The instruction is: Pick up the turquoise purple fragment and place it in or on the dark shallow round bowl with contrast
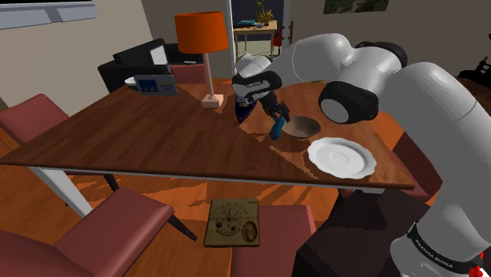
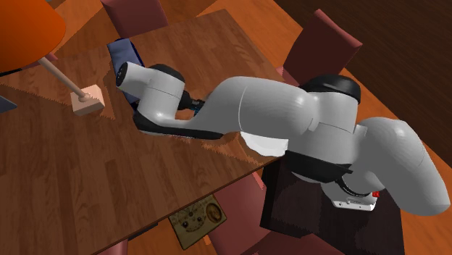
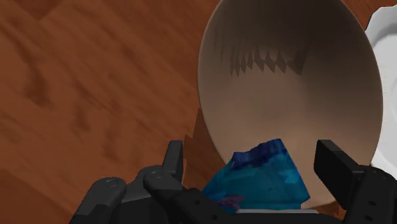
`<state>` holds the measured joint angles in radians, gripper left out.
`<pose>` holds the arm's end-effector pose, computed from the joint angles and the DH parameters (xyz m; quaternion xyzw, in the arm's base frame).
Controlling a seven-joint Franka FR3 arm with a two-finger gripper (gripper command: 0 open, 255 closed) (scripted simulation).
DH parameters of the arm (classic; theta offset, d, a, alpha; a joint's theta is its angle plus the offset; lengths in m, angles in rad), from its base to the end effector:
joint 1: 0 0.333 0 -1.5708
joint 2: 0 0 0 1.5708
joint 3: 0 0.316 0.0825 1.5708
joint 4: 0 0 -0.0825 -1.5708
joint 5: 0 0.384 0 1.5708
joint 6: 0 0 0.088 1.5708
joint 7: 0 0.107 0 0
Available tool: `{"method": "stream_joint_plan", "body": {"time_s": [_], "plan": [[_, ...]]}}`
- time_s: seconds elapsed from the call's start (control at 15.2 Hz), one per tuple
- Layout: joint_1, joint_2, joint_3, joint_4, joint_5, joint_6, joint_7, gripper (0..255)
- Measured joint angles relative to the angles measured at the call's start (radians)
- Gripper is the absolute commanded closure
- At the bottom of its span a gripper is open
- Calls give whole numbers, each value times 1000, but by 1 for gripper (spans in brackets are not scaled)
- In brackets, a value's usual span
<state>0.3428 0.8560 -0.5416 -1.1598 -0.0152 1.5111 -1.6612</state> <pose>0.7036 -0.0356 0.3078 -0.6862 -0.6672 0.2888 0.0226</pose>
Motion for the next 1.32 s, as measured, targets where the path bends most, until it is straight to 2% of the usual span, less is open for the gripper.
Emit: {"method": "stream_joint_plan", "body": {"time_s": [0.26,0.33,0.4,0.79,1.25,1.32], "plan": [[90,167,-31,248,-163,-185,-25,0],[97,234,-39,350,-199,-243,-44,0],[115,247,-46,356,-221,-256,-49,0],[169,176,-59,153,-259,-148,-23,0],[175,161,-61,110,-263,-121,-16,0],[175,161,-61,110,-263,-121,-16,255]]}}
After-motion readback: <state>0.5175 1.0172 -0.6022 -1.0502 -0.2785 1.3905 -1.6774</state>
